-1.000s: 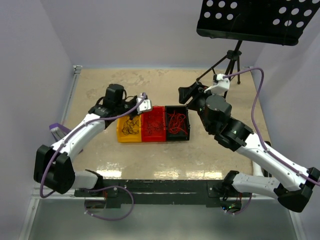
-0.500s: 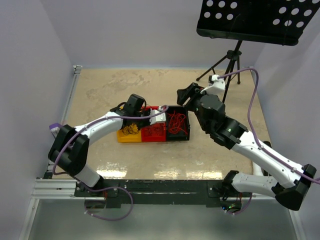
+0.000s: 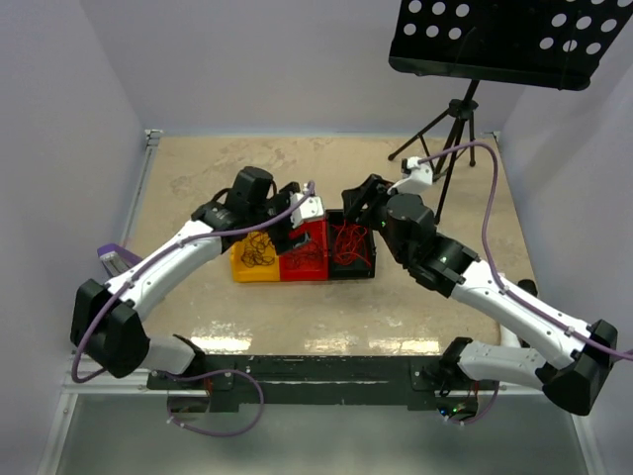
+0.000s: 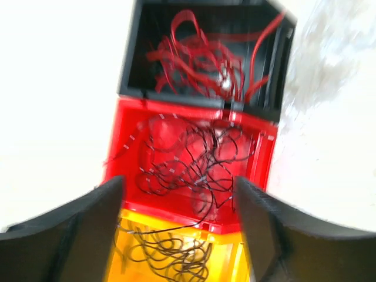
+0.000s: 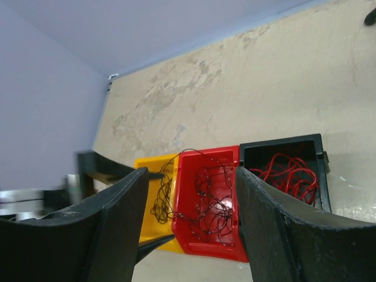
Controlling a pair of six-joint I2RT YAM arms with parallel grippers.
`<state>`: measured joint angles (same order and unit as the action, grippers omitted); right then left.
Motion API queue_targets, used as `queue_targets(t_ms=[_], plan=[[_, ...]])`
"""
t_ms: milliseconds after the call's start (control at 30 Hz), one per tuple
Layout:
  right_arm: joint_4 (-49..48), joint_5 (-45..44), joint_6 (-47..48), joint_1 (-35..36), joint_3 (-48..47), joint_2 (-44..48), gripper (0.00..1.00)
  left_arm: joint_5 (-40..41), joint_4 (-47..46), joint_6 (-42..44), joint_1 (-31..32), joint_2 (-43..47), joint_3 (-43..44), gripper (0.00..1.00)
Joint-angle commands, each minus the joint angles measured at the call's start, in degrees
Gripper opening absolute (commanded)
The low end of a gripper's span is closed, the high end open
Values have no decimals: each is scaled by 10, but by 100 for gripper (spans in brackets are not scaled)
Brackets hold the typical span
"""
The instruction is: Untangle the cables
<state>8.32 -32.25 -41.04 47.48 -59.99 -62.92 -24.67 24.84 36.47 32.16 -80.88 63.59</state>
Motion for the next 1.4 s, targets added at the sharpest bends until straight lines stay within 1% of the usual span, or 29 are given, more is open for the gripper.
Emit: queue_targets(t_ms=[0, 100, 133, 167, 267, 333, 433, 467, 533, 567, 600, 667, 800, 967, 1033, 1167, 1367], plan=[[-57, 56, -26, -3, 29, -27, 64, -67, 56, -53, -18, 40, 71, 99], [-79, 96, -30, -3, 35, -63, 64, -106, 76, -89, -60, 44, 95, 100], [-80, 110, -29, -2, 34, -73, 64, -115, 73, -103, -86, 45, 97, 100], [-101, 119, -29, -1, 34, -82, 64, -122, 69, -111, -112, 47, 97, 100], [-127, 138, -30, 9, 38, -99, 59, -95, 59, -115, -167, 53, 90, 100], [-149, 154, -23, 24, 43, -106, 52, -107, 62, -119, -205, 61, 88, 100], [-175, 204, -7, 39, 52, -108, 38, -125, 82, -116, -245, 72, 94, 100], [-180, 223, -3, 43, 57, -107, 31, -129, 89, -110, -256, 76, 97, 100], [-174, 258, 2, 45, 64, -105, 13, -144, 114, -91, -273, 82, 101, 100], [-172, 286, 10, 45, 68, -103, 5, -144, 125, -82, -278, 83, 105, 100], [-168, 305, 18, 46, 70, -101, 0, -141, 134, -78, -281, 85, 108, 100], [-127, 315, 25, 46, 66, -104, 0, -141, 142, -74, -286, 91, 104, 100], [-110, 321, 35, 46, 80, -122, 0, -145, 144, -78, -289, 102, 100, 100], [-95, 306, 56, 42, 41, -207, 0, -145, 147, -100, -289, 105, 107, 100], [-95, 312, 71, 36, 13, -244, 0, -139, 144, -111, -289, 106, 108, 100], [-62, 308, 92, 25, -54, -326, 0, -131, 137, -114, -290, 121, 105, 100], [-78, 321, 95, -16, -87, -396, 0, -117, 131, -105, -290, 144, 84, 100]])
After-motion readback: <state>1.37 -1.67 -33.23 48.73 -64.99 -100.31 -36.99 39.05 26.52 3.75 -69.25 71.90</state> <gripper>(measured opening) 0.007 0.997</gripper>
